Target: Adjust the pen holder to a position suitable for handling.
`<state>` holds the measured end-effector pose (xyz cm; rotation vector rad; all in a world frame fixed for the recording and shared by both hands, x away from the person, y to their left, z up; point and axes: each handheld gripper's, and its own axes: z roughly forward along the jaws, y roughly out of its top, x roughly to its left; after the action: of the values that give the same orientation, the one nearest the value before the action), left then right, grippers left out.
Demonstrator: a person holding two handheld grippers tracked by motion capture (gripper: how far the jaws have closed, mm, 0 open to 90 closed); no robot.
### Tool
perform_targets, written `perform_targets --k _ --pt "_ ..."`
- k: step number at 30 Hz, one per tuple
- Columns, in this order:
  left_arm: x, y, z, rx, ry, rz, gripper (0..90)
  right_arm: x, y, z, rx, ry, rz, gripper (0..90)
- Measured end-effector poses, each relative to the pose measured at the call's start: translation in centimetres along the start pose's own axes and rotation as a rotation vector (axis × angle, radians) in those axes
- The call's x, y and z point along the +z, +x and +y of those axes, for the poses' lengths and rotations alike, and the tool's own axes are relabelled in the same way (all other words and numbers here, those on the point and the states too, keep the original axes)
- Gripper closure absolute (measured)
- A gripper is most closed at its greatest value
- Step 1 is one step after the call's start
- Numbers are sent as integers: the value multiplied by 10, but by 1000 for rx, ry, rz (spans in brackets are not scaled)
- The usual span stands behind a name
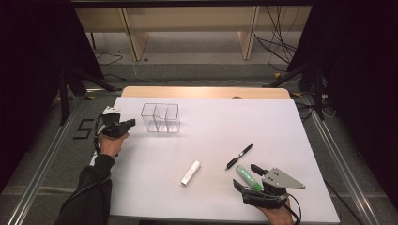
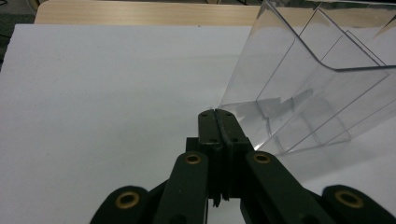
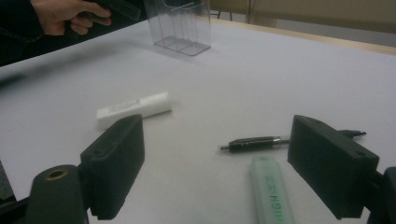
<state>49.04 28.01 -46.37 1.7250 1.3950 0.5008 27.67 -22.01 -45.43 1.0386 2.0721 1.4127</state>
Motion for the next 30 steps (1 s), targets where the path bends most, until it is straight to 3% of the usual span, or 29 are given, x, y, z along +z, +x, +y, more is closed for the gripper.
perform_targets --k 11,30 --pt "20 -2 7 2 25 -42 891 0 0 0 1 3 3 196" --pt "32 -13 14 44 36 -74 892 0 0 -1 -1 4 7 196"
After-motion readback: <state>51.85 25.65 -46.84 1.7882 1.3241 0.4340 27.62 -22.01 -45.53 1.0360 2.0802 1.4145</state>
